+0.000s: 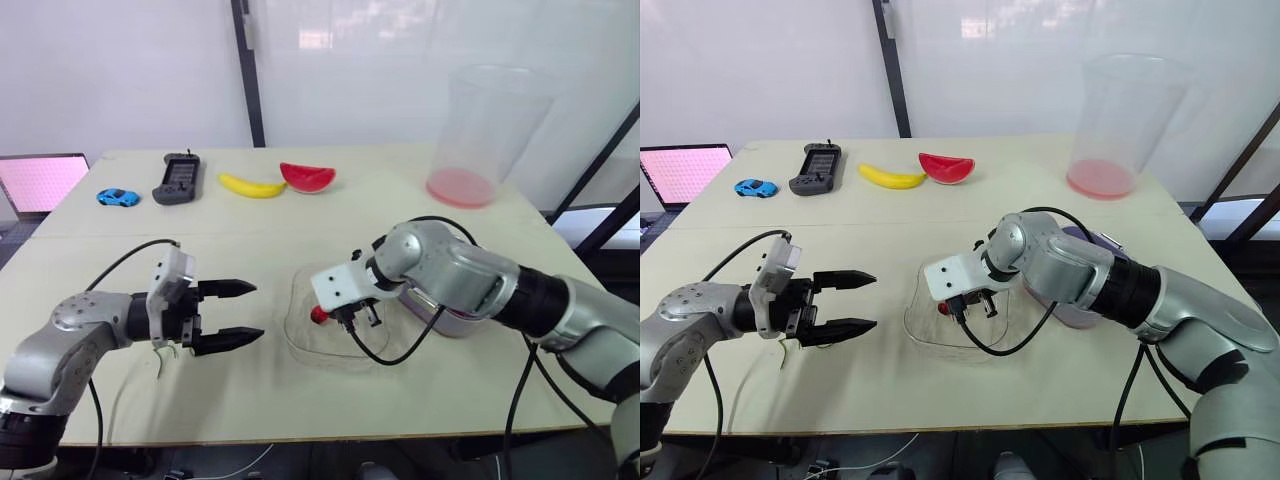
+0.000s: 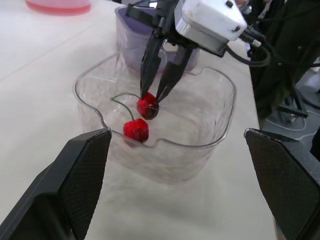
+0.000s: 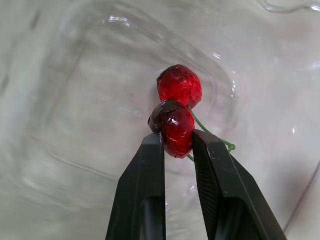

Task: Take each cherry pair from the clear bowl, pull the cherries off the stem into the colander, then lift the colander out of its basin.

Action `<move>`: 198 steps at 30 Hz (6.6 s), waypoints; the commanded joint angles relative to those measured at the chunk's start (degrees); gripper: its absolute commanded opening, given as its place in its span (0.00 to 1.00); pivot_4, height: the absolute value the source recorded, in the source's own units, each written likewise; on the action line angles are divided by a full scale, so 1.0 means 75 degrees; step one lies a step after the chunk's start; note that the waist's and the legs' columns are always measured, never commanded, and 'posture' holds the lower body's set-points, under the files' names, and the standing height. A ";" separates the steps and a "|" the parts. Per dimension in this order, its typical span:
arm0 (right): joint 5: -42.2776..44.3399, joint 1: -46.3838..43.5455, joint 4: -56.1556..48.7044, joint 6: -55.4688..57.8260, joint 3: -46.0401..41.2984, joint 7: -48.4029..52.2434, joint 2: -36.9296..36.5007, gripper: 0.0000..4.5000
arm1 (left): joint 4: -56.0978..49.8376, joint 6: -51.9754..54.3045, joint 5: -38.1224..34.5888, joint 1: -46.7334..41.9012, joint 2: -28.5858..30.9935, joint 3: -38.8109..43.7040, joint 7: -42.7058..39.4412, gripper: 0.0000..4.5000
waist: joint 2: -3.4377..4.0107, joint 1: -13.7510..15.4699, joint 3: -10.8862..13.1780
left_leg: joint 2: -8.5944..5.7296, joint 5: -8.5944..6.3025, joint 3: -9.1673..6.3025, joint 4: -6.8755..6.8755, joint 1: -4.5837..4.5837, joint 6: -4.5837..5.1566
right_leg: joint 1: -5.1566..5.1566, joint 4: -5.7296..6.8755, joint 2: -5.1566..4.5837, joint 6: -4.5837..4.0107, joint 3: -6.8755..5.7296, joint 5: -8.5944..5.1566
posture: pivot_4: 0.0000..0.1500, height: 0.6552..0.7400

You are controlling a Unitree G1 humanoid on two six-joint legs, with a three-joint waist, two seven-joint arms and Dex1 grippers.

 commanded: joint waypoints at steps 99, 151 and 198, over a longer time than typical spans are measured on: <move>-0.2546 0.3939 -0.2995 -0.2040 -0.4221 -0.5081 0.1978 0.24 | 0.2760 0.2470 -0.1943 -0.4918 -0.1798 0.0085 0.1240 0.83 | -0.0016 0.0000 -0.0008 | -0.0007 0.0033 -0.0027 0.0007 0.0000 -0.0060 | 0.0016 0.0007 0.0003 -0.0004 -0.0020 -0.0002 | 1.00 0.98; 0.6242 0.3901 -0.2698 0.4916 -0.9096 -0.5153 0.4855 0.74 | 0.2039 0.2825 -0.2197 -0.4571 -0.2442 0.0250 0.1224 0.00 | -0.0012 -0.0016 -0.0007 | -0.0008 0.0033 -0.0046 -0.0001 0.0003 -0.0059 | 0.0027 0.0015 0.0000 -0.0004 -0.0035 -0.0002 | 1.00 0.98; 0.2938 0.4999 0.0414 0.2159 -0.7052 -0.2291 -0.2206 0.32 | 0.1844 0.2369 -0.1940 -0.4276 -0.2540 0.0168 0.1421 0.00 | -0.0013 0.0158 -0.0004 | -0.0009 0.0020 -0.0032 0.0004 0.0003 -0.0035 | 0.0029 -0.0005 0.0004 -0.0003 -0.0024 -0.0002 | 1.00 0.98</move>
